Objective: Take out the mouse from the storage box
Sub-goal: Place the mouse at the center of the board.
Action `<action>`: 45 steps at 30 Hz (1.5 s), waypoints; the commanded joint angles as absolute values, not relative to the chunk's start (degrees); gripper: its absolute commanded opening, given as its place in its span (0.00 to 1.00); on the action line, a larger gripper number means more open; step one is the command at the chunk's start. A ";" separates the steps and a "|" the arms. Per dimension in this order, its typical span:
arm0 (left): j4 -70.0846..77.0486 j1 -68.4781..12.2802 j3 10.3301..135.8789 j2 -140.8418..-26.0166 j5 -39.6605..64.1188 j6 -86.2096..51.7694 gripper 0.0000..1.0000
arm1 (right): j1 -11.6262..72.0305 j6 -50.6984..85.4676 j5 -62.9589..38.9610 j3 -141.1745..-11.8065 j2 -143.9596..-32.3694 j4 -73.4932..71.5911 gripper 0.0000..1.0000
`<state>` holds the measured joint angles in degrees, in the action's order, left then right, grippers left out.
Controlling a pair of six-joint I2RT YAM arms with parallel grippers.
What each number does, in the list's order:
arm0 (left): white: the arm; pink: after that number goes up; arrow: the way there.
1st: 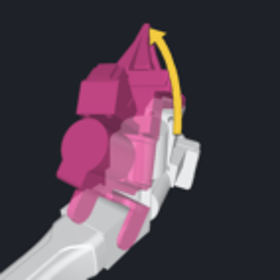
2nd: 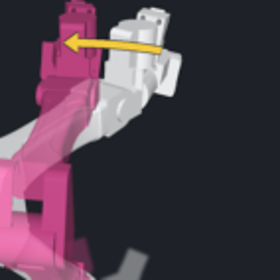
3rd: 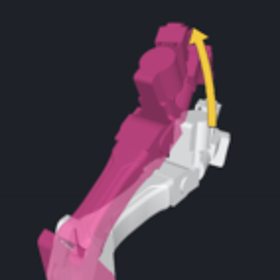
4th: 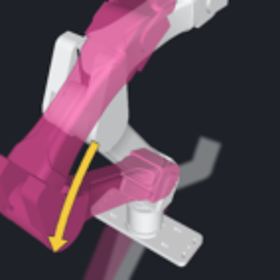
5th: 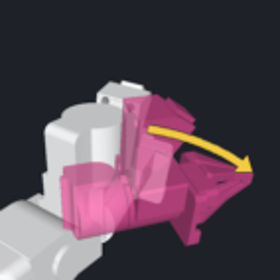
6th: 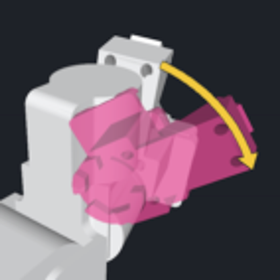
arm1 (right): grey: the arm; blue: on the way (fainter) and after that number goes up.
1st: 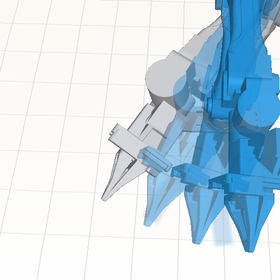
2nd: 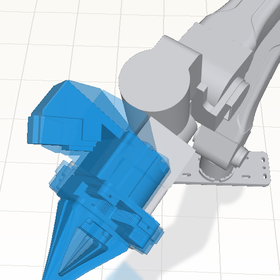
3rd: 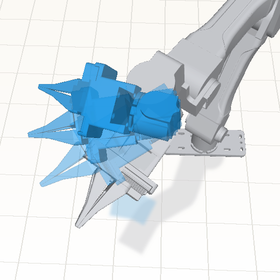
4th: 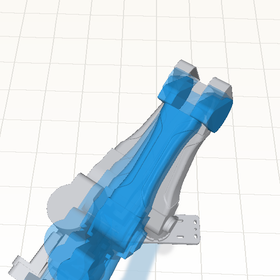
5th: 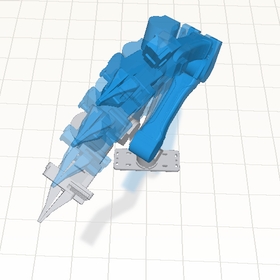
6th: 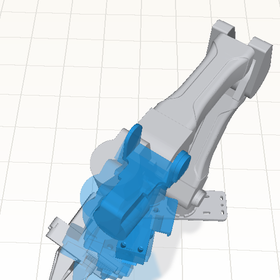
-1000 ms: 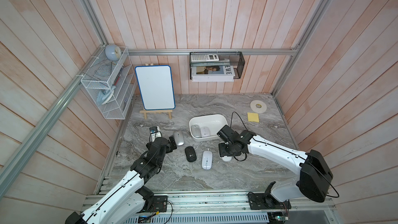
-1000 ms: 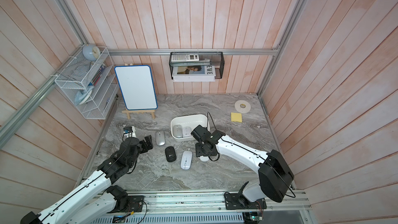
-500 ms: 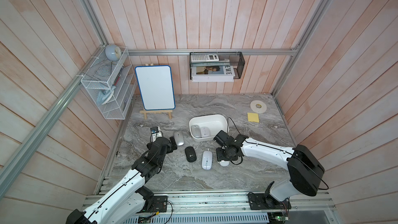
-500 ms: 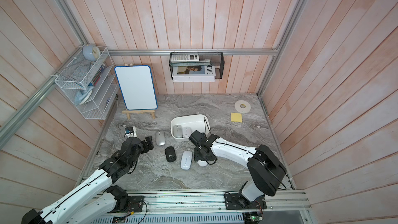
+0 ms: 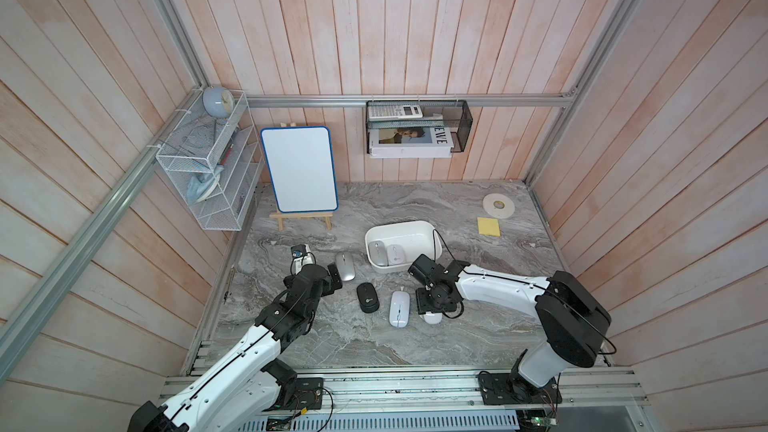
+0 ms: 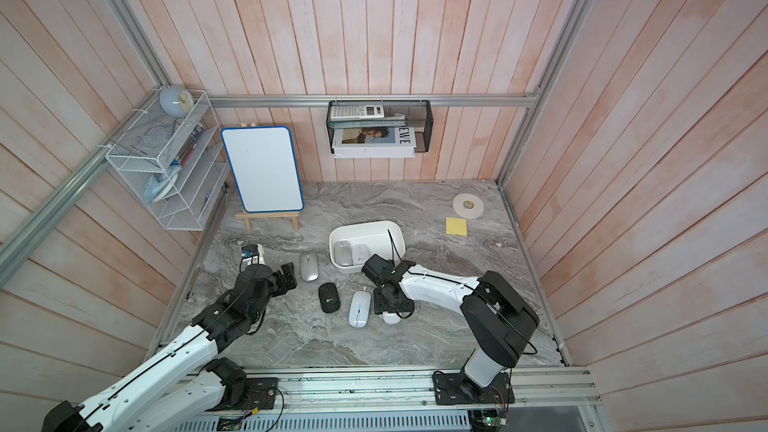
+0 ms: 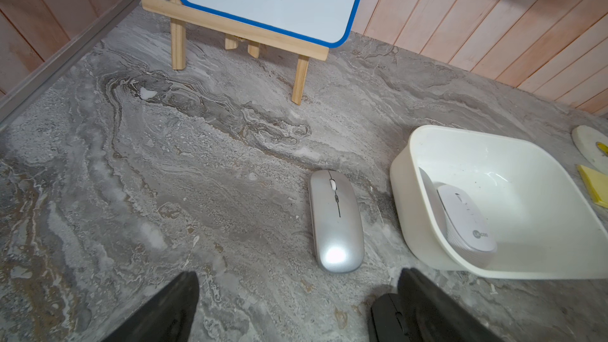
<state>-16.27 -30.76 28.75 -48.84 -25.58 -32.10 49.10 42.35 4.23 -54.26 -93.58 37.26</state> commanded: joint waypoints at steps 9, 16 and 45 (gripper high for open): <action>-16.17 -30.50 29.26 -49.22 -26.02 -31.51 1.00 | 49.39 41.63 6.25 -55.37 -95.05 37.53 0.67; -16.17 -30.50 29.27 -49.26 -26.02 -31.45 1.00 | 49.31 41.43 6.99 -55.72 -94.33 38.38 0.76; -15.36 -31.73 28.49 -49.47 -23.85 -31.00 1.00 | 47.48 33.79 23.13 -69.31 -83.86 39.09 0.89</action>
<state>-16.69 -31.53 28.80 -50.04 -23.86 -32.10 48.21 35.77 21.28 -64.95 -81.21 39.88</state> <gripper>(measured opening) 0.997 0.891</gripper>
